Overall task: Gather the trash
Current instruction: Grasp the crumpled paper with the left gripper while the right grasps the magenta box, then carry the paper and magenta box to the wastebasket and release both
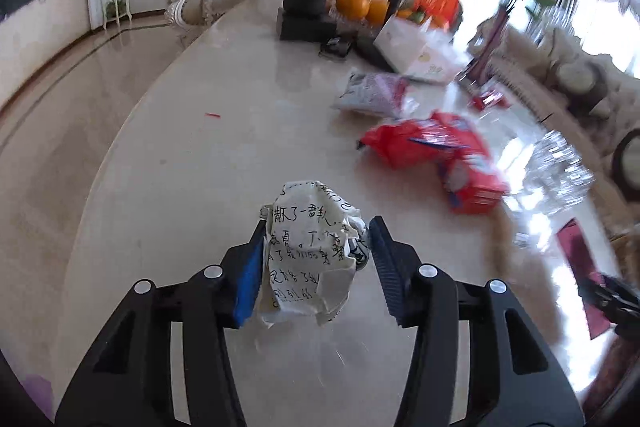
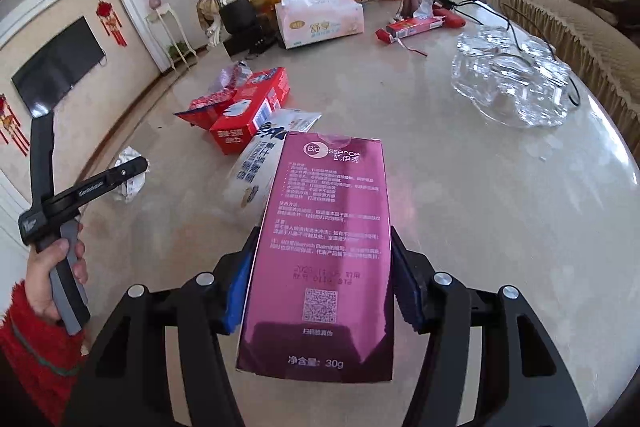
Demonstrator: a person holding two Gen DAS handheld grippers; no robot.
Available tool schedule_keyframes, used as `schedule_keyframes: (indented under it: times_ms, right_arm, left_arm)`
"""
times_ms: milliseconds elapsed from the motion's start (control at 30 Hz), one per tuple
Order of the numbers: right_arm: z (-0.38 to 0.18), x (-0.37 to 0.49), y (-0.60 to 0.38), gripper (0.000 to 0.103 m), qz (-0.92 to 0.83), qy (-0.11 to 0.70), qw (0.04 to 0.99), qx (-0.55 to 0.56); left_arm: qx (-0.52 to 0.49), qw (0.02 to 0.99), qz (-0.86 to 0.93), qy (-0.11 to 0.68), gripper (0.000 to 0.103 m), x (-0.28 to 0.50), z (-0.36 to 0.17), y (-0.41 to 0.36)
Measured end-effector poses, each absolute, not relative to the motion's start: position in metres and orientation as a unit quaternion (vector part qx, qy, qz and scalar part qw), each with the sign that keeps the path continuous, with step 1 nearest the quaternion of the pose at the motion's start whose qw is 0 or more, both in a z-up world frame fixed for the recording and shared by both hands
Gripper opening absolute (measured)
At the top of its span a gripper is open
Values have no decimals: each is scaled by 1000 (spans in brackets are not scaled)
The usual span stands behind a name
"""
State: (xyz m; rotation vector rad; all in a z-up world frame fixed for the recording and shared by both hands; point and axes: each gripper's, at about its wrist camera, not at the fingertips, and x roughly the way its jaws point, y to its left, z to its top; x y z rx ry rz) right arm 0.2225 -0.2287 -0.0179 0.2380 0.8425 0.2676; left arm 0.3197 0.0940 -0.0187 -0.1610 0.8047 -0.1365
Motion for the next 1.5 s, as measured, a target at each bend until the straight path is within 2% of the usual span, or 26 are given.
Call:
schedule_keyframes:
  times_ms: [233,467,700,967,1067,1133,1167,1200,1267,1400,1500]
  right_arm:
    - [13,159,-241,57,163,359,911,119]
    - [29,66,-247,57,210,344,911,88]
    - [-18,-8,-247,57,218,441,869,53]
    - [-118,-1,-240,57,190,581,791,42]
    - [-149,17,-226,57,183,614,768,8]
    - [-167,29,-218,57,178,626,759,-9]
    - [-182,40,-213,58,177,639,748,-17]
    - [-193,40,-210,59,174,648,741,-22]
    - [-209,45,-208,65,165,663,729,-33]
    - [-218,50,-206,67,154,668,727,-39]
    - [-200,40,-213,67,167,648,742,-28]
  left_arm:
    - [-92,933,-141,318,50,194,25,83]
    - [-48,925,-195,323,50,62,29,54]
    - [-12,881,-220,418,50,-9,-39,20]
    - [32,822,-243,514,48,5,-120,-22]
    - [35,761,-258,594,48,25,-170,-37]
    - [25,709,-262,655,52,40,-210,-46]
    - [29,694,-256,673,59,44,-226,-51]
    - [37,688,-252,680,72,47,-235,-53]
    - [54,682,-248,686,84,52,-251,-59]
    - [41,691,-252,676,93,52,-252,-57]
    - [12,720,-253,646,94,48,-236,-45]
